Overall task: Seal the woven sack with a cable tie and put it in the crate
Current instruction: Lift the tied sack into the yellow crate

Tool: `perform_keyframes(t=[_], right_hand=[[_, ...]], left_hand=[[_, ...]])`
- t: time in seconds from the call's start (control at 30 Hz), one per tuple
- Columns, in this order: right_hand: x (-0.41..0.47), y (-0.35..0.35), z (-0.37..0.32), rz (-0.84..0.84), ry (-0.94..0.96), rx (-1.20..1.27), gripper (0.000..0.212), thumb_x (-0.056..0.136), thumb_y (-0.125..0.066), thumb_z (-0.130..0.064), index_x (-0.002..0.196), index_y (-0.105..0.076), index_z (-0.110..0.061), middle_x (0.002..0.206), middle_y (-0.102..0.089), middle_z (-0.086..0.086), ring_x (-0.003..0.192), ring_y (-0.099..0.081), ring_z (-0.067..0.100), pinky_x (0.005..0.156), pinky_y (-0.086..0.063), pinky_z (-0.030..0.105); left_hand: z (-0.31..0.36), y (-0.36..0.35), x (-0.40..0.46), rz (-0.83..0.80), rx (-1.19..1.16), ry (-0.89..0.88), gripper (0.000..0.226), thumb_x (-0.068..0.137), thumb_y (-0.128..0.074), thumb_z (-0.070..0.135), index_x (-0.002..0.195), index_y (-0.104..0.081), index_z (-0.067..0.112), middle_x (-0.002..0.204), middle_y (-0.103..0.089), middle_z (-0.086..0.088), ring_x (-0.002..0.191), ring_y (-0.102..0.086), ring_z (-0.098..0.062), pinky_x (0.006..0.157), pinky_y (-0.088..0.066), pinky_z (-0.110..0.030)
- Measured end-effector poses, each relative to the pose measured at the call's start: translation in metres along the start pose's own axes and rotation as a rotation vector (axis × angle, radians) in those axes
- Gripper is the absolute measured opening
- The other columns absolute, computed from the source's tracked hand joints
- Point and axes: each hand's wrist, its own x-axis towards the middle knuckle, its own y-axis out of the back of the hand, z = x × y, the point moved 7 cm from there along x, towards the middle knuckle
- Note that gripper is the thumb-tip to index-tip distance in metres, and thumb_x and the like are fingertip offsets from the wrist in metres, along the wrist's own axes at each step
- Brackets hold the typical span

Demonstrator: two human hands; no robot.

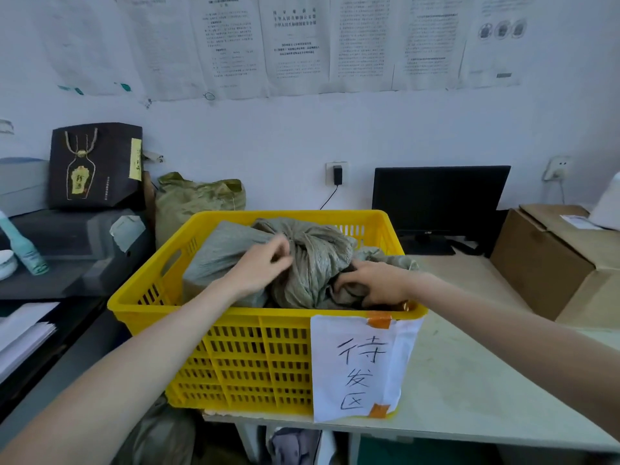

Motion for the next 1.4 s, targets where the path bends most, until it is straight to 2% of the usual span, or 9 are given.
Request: perform_keyframes(t=[0.07,0.13,0.23,0.33,0.5,0.67,0.93,1.17,1.4], right_hand=[[-0.002,-0.003,-0.005,-0.051,0.014,0.152,0.050,0.087,-0.061,-0.015,0.132,-0.050,-0.034,0.134,-0.039,0.000,0.121,-0.040,0.018,0.104,-0.033,0.033],[-0.003,-0.011,-0.009,-0.139,0.015,0.238,0.043,0.093,-0.051,-0.018,0.132,-0.051,-0.037,0.139,-0.041,-0.001,0.129,-0.037,0.019,0.110,-0.030,0.035],[-0.010,-0.009,-0.010,-0.226,0.005,0.373,0.037,0.096,-0.048,-0.018,0.129,-0.056,-0.034,0.136,-0.053,-0.006,0.124,-0.047,0.014,0.108,-0.037,0.033],[-0.017,0.014,0.004,-0.006,-0.090,0.545,0.026,0.091,-0.058,-0.013,0.112,-0.069,-0.021,0.107,-0.070,0.002,0.100,-0.065,0.018,0.087,-0.052,0.029],[-0.016,0.005,0.012,0.143,-0.249,-0.149,0.020,0.084,-0.057,-0.013,0.100,-0.069,-0.018,0.117,-0.057,0.005,0.106,-0.055,0.029,0.086,-0.048,0.041],[-0.017,-0.014,-0.001,-0.200,-0.191,0.011,0.031,0.091,-0.049,-0.007,0.115,-0.066,-0.015,0.112,-0.064,0.005,0.101,-0.059,0.025,0.087,-0.051,0.036],[-0.033,0.026,0.015,0.090,-0.290,-0.037,0.027,0.086,-0.056,-0.004,0.107,-0.069,-0.016,0.107,-0.067,0.005,0.093,-0.060,0.024,0.072,-0.049,0.031],[-0.036,-0.010,-0.013,-0.290,-0.253,0.064,0.036,0.097,-0.034,-0.008,0.117,-0.064,-0.005,0.117,-0.065,0.013,0.106,-0.059,0.031,0.094,-0.046,0.042],[-0.057,0.022,0.008,0.190,-0.303,0.512,0.020,0.094,-0.052,-0.014,0.096,-0.068,-0.002,0.083,-0.072,0.008,0.073,-0.069,0.017,0.072,-0.055,0.024]], left_hand=[[0.004,0.008,0.008,0.055,-0.282,0.156,0.042,0.091,-0.058,0.040,0.125,-0.036,0.028,0.115,-0.048,-0.002,0.099,-0.052,-0.015,0.086,-0.043,-0.034],[0.020,0.005,0.015,-0.034,-0.140,0.068,0.062,0.087,-0.064,0.040,0.137,-0.028,0.041,0.135,-0.031,-0.002,0.121,-0.040,-0.021,0.103,-0.035,-0.040],[0.039,-0.024,0.016,-0.236,0.279,-0.168,0.042,0.087,-0.064,0.031,0.126,-0.050,0.035,0.135,-0.037,0.000,0.123,-0.034,-0.026,0.107,-0.029,-0.046],[0.040,-0.055,0.011,-0.433,0.468,-0.239,0.034,0.086,-0.065,0.027,0.119,-0.057,0.028,0.124,-0.048,0.003,0.109,-0.039,-0.022,0.097,-0.033,-0.041],[0.052,-0.060,0.009,-0.509,0.596,-0.225,0.029,0.086,-0.063,0.015,0.113,-0.058,0.024,0.111,-0.047,-0.001,0.104,-0.047,-0.023,0.074,-0.040,-0.035],[0.054,-0.064,-0.002,-0.598,0.595,-0.169,0.032,0.086,-0.057,0.010,0.116,-0.060,0.022,0.110,-0.046,-0.004,0.107,-0.047,-0.024,0.074,-0.044,-0.039],[0.045,-0.037,-0.013,-0.576,0.553,-0.101,0.031,0.096,-0.046,0.042,0.120,-0.063,0.031,0.113,-0.042,0.000,0.105,-0.035,-0.019,0.089,-0.035,-0.036],[0.061,-0.018,-0.012,-0.350,0.188,0.093,0.027,0.102,-0.030,0.032,0.126,-0.035,0.020,0.105,-0.063,-0.008,0.069,-0.056,-0.024,0.063,-0.041,-0.035],[0.062,-0.041,-0.025,-0.597,0.367,0.118,0.047,0.101,-0.026,0.010,0.142,-0.041,0.027,0.150,-0.040,-0.003,0.135,-0.039,-0.022,0.108,-0.032,-0.032]])
